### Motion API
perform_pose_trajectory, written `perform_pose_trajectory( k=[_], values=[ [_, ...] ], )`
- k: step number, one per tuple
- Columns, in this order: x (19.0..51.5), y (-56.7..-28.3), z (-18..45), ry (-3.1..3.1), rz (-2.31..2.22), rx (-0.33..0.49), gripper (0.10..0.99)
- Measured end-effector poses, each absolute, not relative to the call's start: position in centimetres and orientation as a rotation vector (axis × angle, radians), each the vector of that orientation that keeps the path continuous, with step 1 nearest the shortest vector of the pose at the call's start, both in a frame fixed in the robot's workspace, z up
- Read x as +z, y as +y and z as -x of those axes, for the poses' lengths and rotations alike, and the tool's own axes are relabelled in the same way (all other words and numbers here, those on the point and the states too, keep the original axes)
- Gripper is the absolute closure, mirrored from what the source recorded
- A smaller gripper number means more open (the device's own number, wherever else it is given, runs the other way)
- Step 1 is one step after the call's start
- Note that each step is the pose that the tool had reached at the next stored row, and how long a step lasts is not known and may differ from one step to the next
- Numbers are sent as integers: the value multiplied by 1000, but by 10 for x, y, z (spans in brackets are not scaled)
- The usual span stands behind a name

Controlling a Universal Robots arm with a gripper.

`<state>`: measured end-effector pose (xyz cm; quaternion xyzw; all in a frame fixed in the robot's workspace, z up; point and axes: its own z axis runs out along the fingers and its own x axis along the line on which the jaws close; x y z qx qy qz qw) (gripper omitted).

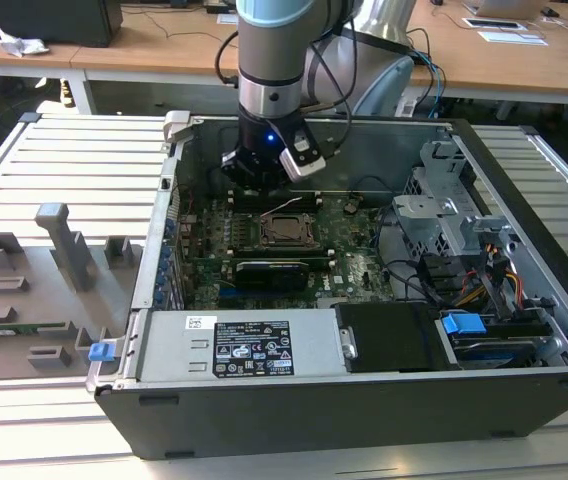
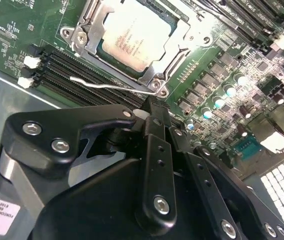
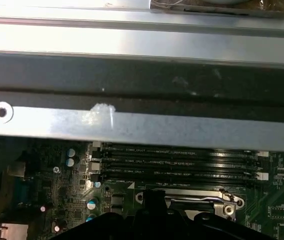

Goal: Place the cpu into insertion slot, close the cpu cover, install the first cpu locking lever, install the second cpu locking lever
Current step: 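Install the first cpu locking lever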

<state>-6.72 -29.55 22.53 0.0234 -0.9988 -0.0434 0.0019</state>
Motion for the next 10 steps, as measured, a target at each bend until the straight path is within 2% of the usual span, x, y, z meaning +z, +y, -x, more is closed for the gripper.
perform_pose_trajectory(
  k=[10],
  values=[
    [219, -287, 48, -3134, -74, -136, 980]
  ],
)
